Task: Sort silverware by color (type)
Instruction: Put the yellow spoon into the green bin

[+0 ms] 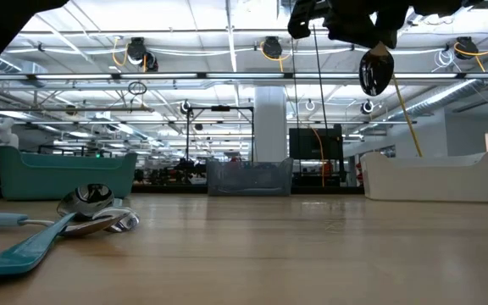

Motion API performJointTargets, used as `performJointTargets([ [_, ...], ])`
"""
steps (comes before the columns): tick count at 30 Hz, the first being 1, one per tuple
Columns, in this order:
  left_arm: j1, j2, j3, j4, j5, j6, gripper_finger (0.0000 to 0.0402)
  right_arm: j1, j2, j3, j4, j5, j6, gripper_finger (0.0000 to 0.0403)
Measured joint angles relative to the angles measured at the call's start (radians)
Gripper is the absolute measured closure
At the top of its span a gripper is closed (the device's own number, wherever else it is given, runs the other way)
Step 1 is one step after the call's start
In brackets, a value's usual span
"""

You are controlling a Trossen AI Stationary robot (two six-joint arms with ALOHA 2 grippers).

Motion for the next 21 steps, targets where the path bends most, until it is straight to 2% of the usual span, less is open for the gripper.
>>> performJointTargets([
  [5,-0.003,0.0,0.0,-0.001,0.01,0.047,0.0385,0.0,0.001,0.0,-0.001,-0.005,0.011,0.0368],
  [12,-0.019,0.001,0.0,-0.025,0.027,0.05,0.0387,0.0,0.0,0.002,-0.064,-0.011,0.033,0.0361],
  [17,-0.036,0.001,0.0,-0.09,0.04,0.015,0.0388,0.017,-0.003,0.001,-0.131,-0.026,0.042,0.0325],
  [21,-0.05,-0.001,0.0,-0.153,0.062,-0.032,0.0389,0.029,-0.004,-0.001,-0.172,-0.1,0.08,0.0295],
])
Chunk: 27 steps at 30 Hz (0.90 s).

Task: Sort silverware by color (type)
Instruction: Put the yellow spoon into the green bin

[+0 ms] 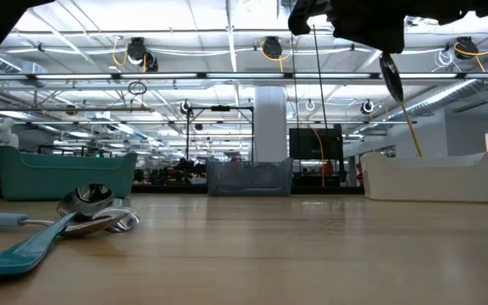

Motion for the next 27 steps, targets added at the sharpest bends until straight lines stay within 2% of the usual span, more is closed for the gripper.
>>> performJointTargets([
  [3,-0.008,0.0,0.0,-0.039,0.061,-0.015,0.0389,0.0,0.0,0.0,-0.011,-0.054,0.016,0.0279],
  [6,-0.007,0.0,0.0,-0.074,0.185,-0.015,0.0388,0.0,0.0,0.0,-0.01,-0.079,0.022,0.0271],
  [8,-0.004,-0.001,0.0,-0.108,0.287,-0.012,0.0387,0.0,-0.007,0.0,-0.007,-0.126,0.022,0.0269],
  [11,0.0,-0.001,0.0,-0.167,0.36,-0.027,0.0387,-0.001,-0.023,0.0,-0.003,-0.222,0.023,0.027],
  [18,0.001,-0.001,0.0,-0.255,0.417,-0.069,0.0386,0.0,-0.074,0.0,-0.05,-0.295,0.09,0.0288],
  [21,0.0,-0.001,0.0,-0.275,0.418,-0.089,0.0386,0.0,-0.094,0.0,-0.098,-0.297,0.143,0.0314],
  [25,0.0,-0.001,0.0,-0.277,0.418,-0.092,0.0385,0.0,-0.118,0.0,-0.144,-0.302,0.2,0.0368],
  [27,0.001,-0.001,0.0,-0.275,0.418,-0.092,0.0384,0.0,-0.131,0.001,-0.164,-0.307,0.212,0.0379],
])
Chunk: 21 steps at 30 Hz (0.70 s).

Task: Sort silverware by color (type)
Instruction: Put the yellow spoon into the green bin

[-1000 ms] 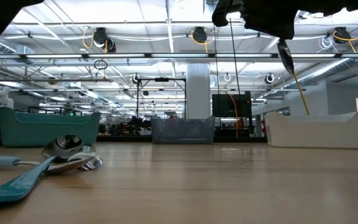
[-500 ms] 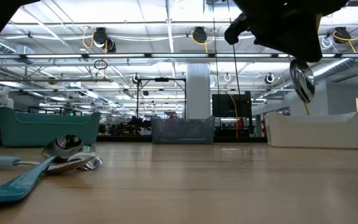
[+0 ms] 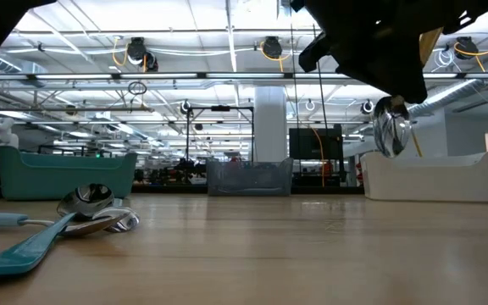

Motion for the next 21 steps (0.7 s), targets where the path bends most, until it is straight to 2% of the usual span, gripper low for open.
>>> performJointTargets([
  [8,0.0,0.0,0.0,0.008,-0.056,-0.059,0.0375,0.0,-0.018,0.0,-0.01,0.029,0.02,0.0379],
  [11,-0.005,0.0,0.0,0.014,-0.14,-0.083,0.034,0.0,-0.018,0.0,-0.018,0.108,0.03,0.0379],
  [16,-0.037,0.0,0.0,0.018,-0.36,-0.117,0.026,-0.001,-0.015,0.0,-0.025,0.265,0.047,0.0379],
  [21,-0.05,0.0,0.0,0.043,-0.474,-0.105,0.0208,-0.001,-0.009,0.0,-0.019,0.361,0.046,0.0379],
])
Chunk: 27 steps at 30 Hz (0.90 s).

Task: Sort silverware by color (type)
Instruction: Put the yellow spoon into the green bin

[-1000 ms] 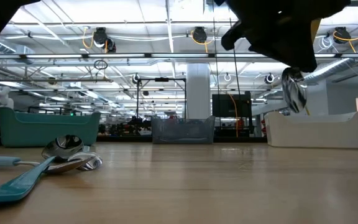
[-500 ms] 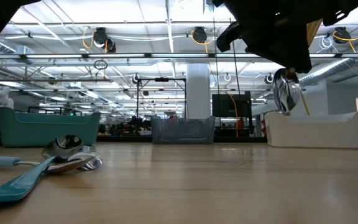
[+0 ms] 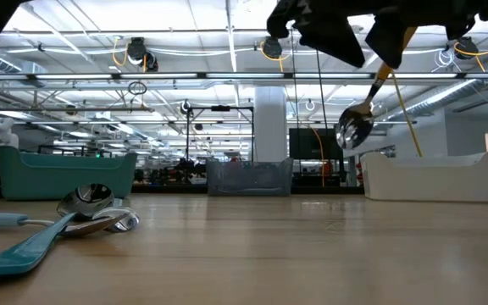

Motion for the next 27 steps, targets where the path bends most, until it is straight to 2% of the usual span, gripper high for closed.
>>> performJointTargets([
  [5,0.002,0.0,0.0,0.033,-0.081,-0.014,0.02,0.0,0.02,0.0,0.018,0.022,-0.001,0.0379],
  [12,0.024,0.073,0.001,0.143,-0.105,0.047,0.0199,0.0,0.028,0.0,0.028,0.022,-0.018,0.0379],
  [17,0.009,0.111,0.0,0.231,-0.322,0.152,0.0199,0.0,0.029,0.0,0.026,0.021,-0.019,0.0379],
  [18,0.006,0.111,0.0,0.24,-0.335,0.181,0.0199,0.0,0.029,0.0,0.026,0.021,-0.019,0.0379],
  [23,0.034,0.11,0.0,0.269,-0.287,0.217,0.0199,0.0,0.029,0.0,0.024,0.019,-0.022,0.0379],
  [27,0.062,0.11,0.0,0.286,-0.192,0.204,0.0199,0.0,0.029,0.0,0.024,0.019,-0.023,0.0379],
])
